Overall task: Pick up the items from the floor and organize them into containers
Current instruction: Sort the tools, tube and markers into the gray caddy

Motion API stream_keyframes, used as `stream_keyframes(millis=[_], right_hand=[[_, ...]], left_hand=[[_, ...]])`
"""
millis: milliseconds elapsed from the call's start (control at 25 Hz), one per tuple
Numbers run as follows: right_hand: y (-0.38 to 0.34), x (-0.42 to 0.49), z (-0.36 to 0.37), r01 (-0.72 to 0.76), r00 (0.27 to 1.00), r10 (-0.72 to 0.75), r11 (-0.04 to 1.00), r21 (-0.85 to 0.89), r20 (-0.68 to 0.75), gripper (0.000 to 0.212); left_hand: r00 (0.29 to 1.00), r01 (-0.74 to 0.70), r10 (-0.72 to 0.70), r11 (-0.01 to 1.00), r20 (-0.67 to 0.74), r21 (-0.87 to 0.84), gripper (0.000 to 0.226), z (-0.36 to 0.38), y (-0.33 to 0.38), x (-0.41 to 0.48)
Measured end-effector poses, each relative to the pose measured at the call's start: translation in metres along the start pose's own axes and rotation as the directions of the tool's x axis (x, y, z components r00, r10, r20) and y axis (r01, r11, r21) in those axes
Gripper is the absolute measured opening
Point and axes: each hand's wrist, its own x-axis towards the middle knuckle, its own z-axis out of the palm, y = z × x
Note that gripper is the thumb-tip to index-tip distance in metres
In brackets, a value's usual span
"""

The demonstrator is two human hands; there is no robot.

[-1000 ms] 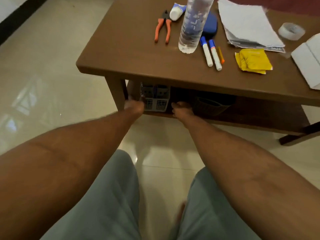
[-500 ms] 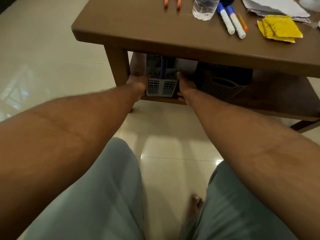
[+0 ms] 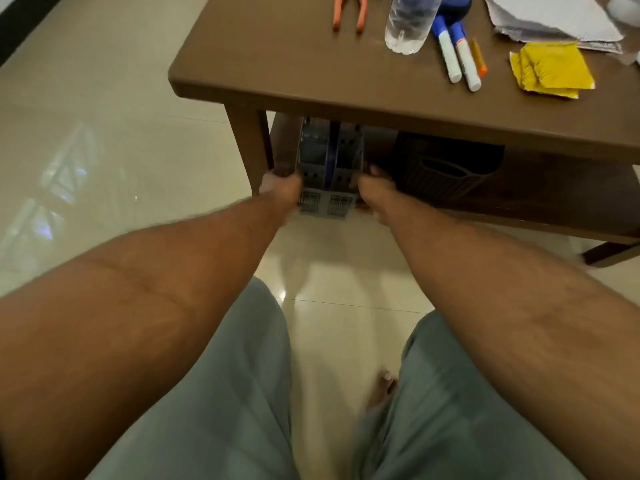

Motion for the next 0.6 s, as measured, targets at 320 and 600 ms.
stream_keyframes(millis=[320, 600], right_hand=[[0.018, -0.060, -0.005, -0.182, 0.981, 0.165, 0.965, -0.189, -0.103, 0.073], [0.043, -0.111, -0.014, -0.285, 0.959, 0.278, 0.930, -0.231, -0.060, 0.047]], left_hand=[[0.953, 0.298, -0.301, 0.951, -0.023, -0.083, 0.023, -0.006, -0.030, -0.065], [0.960, 0.252, -0.257, 0.966, -0.111, -0.059, 0.036, -0.019, -0.059, -0.121]])
